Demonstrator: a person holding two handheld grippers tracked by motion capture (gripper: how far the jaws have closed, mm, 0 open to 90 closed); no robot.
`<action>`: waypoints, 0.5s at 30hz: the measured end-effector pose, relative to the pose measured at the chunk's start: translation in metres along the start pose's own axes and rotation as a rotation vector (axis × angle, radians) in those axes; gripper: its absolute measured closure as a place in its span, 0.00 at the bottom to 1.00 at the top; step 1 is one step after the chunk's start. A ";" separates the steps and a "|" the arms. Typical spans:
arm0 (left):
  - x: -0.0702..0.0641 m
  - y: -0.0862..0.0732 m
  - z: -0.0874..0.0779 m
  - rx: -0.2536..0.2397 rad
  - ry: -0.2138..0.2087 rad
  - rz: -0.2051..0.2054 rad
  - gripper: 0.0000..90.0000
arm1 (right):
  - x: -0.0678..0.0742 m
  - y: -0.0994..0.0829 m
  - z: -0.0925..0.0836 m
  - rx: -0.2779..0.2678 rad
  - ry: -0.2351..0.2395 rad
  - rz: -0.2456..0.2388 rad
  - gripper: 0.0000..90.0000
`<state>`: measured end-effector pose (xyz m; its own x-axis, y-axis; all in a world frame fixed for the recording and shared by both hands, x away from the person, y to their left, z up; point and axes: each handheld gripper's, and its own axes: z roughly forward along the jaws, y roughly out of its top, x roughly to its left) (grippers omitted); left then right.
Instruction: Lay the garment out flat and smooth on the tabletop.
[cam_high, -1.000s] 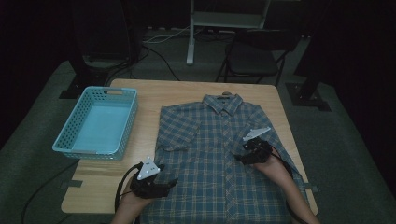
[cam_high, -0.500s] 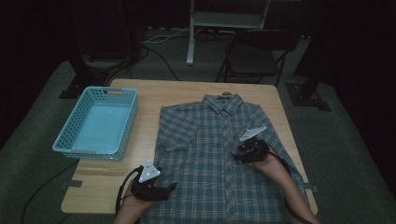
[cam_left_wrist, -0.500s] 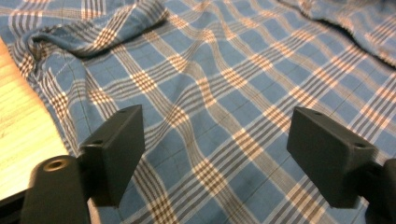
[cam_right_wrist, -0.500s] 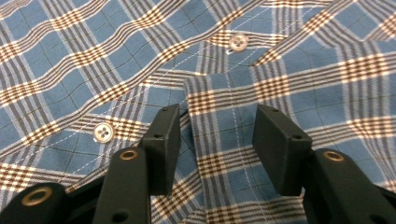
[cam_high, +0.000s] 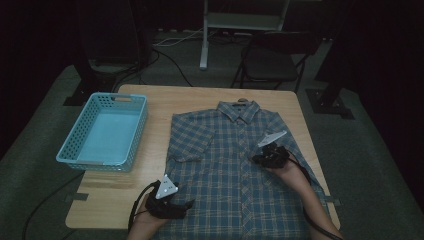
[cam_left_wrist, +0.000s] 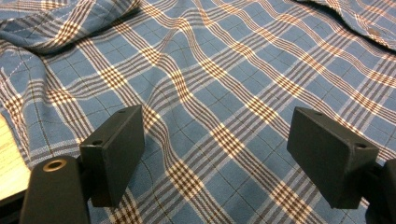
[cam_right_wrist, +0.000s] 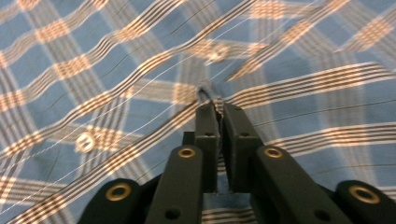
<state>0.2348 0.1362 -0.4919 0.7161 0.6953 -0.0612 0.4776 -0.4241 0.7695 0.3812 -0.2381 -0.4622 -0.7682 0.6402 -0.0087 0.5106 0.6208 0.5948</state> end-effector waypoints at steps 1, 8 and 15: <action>0.000 0.000 0.000 0.006 -0.006 0.002 0.22 | -0.004 0.000 -0.002 -0.011 0.001 0.010 0.96; 0.001 0.001 0.002 0.026 -0.009 -0.002 0.22 | -0.048 -0.005 -0.024 -0.120 0.001 0.161 0.97; 0.001 0.001 0.002 0.024 -0.008 -0.005 0.22 | -0.103 -0.029 -0.066 -0.260 -0.052 0.350 0.97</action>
<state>0.2373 0.1354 -0.4926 0.7176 0.6929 -0.0701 0.4931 -0.4344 0.7538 0.4198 -0.3516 -0.4249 -0.5426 0.8176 0.1927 0.6173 0.2325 0.7516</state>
